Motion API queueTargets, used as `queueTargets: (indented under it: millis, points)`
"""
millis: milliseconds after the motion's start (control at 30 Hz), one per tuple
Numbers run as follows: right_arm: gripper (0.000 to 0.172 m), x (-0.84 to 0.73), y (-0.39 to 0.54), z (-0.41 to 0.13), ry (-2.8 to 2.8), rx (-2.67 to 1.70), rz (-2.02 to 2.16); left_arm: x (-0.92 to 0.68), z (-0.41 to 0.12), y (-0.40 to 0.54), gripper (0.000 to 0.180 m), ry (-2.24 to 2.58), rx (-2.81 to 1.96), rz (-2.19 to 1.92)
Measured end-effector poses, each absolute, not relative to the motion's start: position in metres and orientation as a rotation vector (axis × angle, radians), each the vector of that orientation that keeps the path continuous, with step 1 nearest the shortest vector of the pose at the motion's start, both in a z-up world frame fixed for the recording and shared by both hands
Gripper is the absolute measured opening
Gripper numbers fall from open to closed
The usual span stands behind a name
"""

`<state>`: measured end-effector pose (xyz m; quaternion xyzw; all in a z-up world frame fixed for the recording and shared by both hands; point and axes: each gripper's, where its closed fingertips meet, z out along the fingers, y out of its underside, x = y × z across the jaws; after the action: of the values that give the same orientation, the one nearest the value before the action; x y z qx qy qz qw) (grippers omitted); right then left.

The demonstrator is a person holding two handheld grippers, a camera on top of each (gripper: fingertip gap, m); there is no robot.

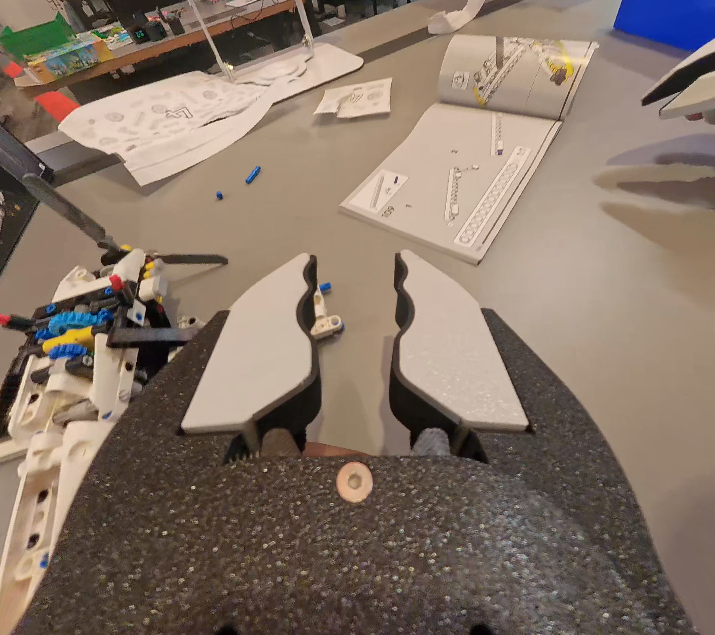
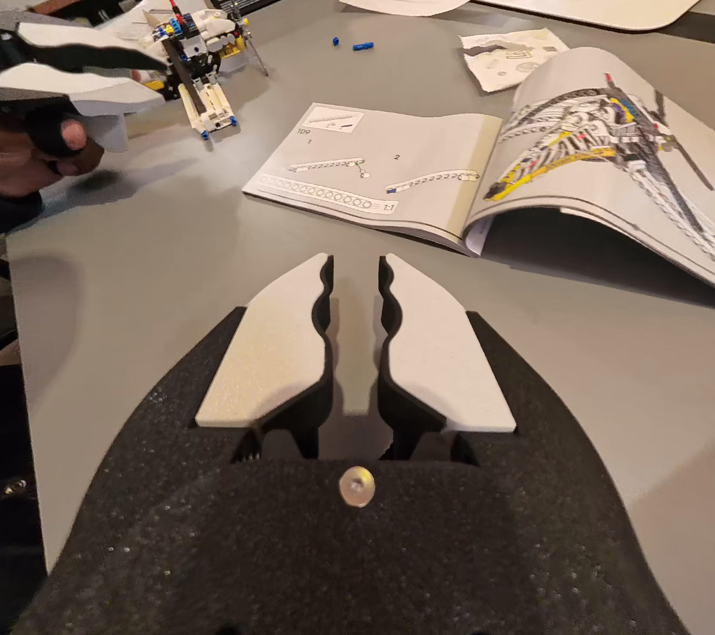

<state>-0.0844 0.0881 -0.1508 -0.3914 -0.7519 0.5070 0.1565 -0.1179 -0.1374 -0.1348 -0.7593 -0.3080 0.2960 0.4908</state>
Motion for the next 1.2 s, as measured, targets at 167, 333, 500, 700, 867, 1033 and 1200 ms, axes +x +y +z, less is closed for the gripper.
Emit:
queueTargets:
  millis: [167,333,500,700,867,1033,1200]
  points:
    - [0.022,-0.085,0.069,-0.152,-2.192,-1.075,1.441,-0.115,-0.140,-0.143,0.039,-0.775,-1.831,0.688]
    - [0.022,-0.089,0.063,-0.156,-2.198,-1.044,1.369,-0.119,-0.145,-0.145,0.039,-0.829,-1.836,0.626]
    - [0.022,-0.091,0.067,-0.153,-2.162,-1.069,1.391,-0.120,-0.149,-0.144,0.039,-0.851,-1.846,0.547]
    - [0.022,-0.092,0.072,-0.150,-2.134,-1.146,1.487,-0.120,-0.152,-0.142,0.039,-0.850,-1.876,0.544]
    - [0.022,-0.090,0.074,-0.146,-2.132,-1.188,1.602,-0.121,-0.156,-0.142,0.039,-0.857,-1.907,0.577]
    - [0.023,-0.083,0.075,-0.147,-2.141,-1.153,1.560,-0.123,-0.162,-0.141,0.039,-0.869,-1.965,0.629]
    - [0.023,-0.079,0.076,-0.148,-2.146,-1.155,1.552,-0.124,-0.167,-0.141,0.039,-0.870,-2.015,0.691]
